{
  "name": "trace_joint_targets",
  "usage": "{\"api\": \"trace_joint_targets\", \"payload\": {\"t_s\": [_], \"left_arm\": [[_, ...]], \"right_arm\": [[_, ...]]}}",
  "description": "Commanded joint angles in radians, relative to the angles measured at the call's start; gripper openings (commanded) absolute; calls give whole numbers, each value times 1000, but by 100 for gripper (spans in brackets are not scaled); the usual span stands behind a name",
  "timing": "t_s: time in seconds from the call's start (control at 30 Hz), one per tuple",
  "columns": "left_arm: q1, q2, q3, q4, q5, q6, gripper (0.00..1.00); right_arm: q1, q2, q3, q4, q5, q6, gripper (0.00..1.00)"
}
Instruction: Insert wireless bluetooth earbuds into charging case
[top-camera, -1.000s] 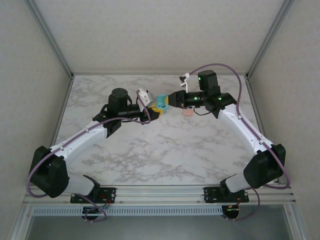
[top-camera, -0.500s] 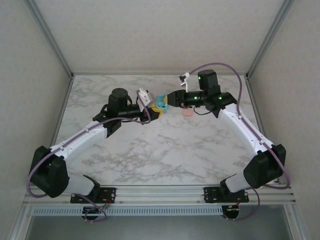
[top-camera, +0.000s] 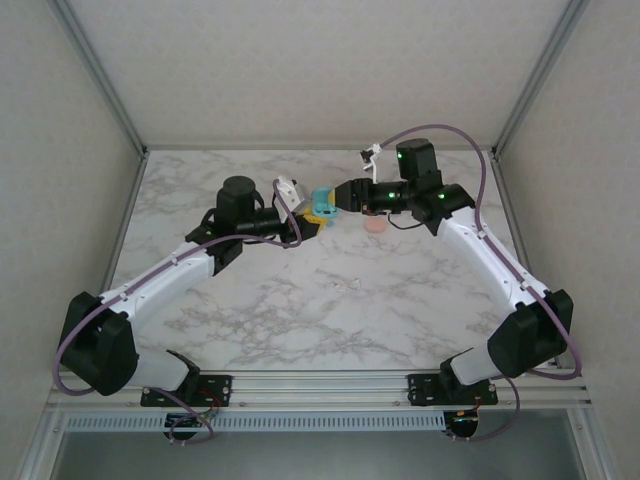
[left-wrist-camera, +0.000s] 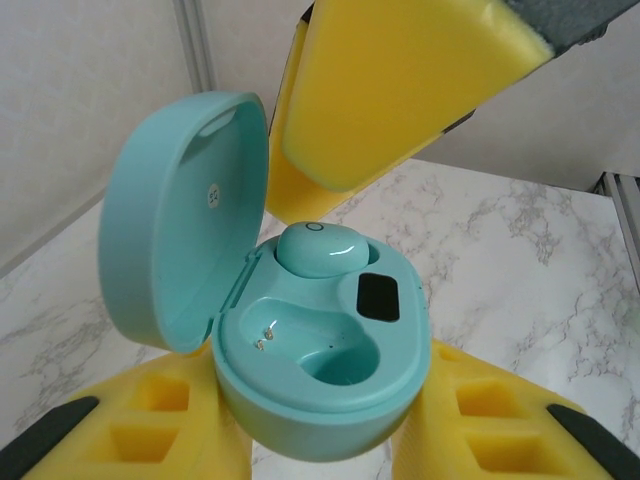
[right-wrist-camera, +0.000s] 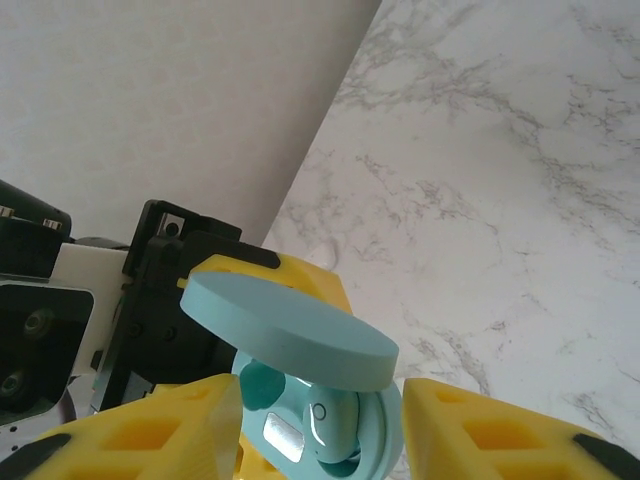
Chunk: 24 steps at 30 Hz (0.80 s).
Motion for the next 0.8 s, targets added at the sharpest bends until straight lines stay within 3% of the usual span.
{"api": "trace_joint_targets", "payload": {"t_s": [0.0, 0.13, 0.33, 0.47, 0.67, 0.77], "left_arm": [[-9, -25, -3, 39, -20, -9, 23], [-10, -51, -35, 60, -60, -13, 23], [-7, -96, -73, 78, -92, -23, 23], [-5, -130, -88, 75, -103, -27, 23], [-1, -187, -115, 38, -131, -12, 23], [3, -219, -130, 34, -147, -10, 23]], "right_arm": [[4, -80, 7, 29, 56, -6, 47], [-5, -132, -30, 59, 199, 3, 46], [-77, -121, -119, 150, 300, 77, 42], [-114, -11, -112, 128, 310, 85, 41], [-122, 105, -69, 156, 214, 81, 42], [-122, 191, 11, 60, 260, 33, 42]]}}
